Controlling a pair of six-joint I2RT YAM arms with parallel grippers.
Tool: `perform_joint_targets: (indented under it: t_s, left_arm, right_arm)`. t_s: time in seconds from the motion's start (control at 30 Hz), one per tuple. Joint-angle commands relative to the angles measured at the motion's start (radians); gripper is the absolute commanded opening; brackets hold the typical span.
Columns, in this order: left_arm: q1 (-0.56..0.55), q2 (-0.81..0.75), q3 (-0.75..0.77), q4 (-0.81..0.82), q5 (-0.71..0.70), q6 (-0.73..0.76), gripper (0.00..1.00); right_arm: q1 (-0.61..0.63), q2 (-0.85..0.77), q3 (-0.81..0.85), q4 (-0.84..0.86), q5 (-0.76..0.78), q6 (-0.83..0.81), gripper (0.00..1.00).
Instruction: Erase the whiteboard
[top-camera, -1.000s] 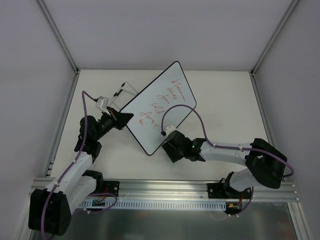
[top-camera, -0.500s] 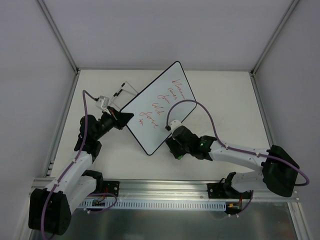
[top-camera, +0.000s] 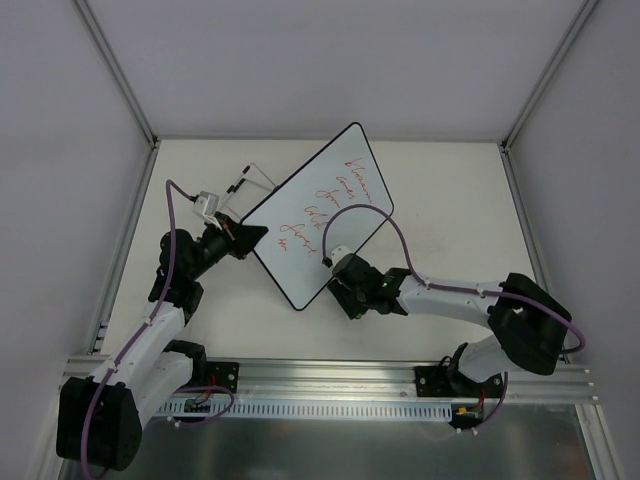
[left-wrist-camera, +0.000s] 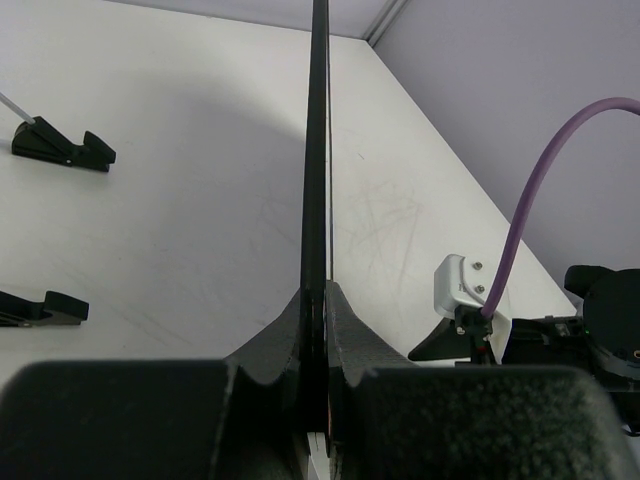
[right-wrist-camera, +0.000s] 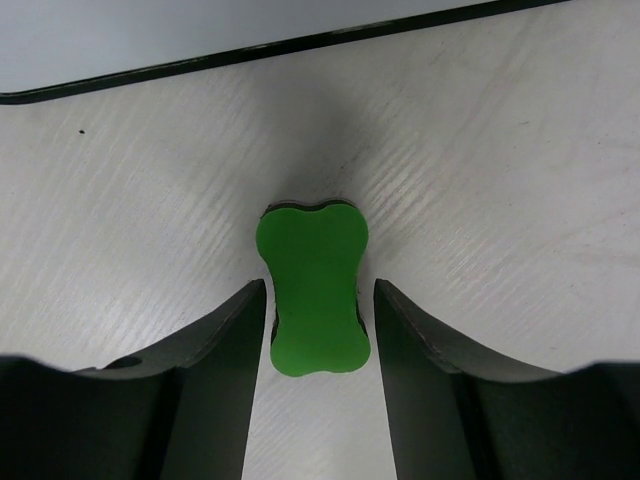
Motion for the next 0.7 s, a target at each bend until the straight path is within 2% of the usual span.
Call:
perform_joint_targets:
  t_s: [0.0,0.37,0.57,0.67]
  left_arm:
    - [-0.010,0.011,-0.004,-0.115,0.020,0.156,0.00]
    - [-0.011,0.012,-0.004,-0.118,0.018,0.156,0.00]
    - [-0.011,0.012,-0.001,-0.123,0.017,0.159,0.00]
    - [-0.013,0.011,-0.001,-0.126,0.017,0.159,0.00]
  right_arm:
    - [-0.006,0.005,0.043,0.007,0.020,-0.018,0.50]
    - [-0.024,0.030,0.032,0.028,-0.035,-0.026,0.44]
    - [-0.024,0.025,0.027,0.033,-0.040,-0.025,0.37]
    - [-0.024,0.008,0.027,0.030,-0.038,-0.025,0.25]
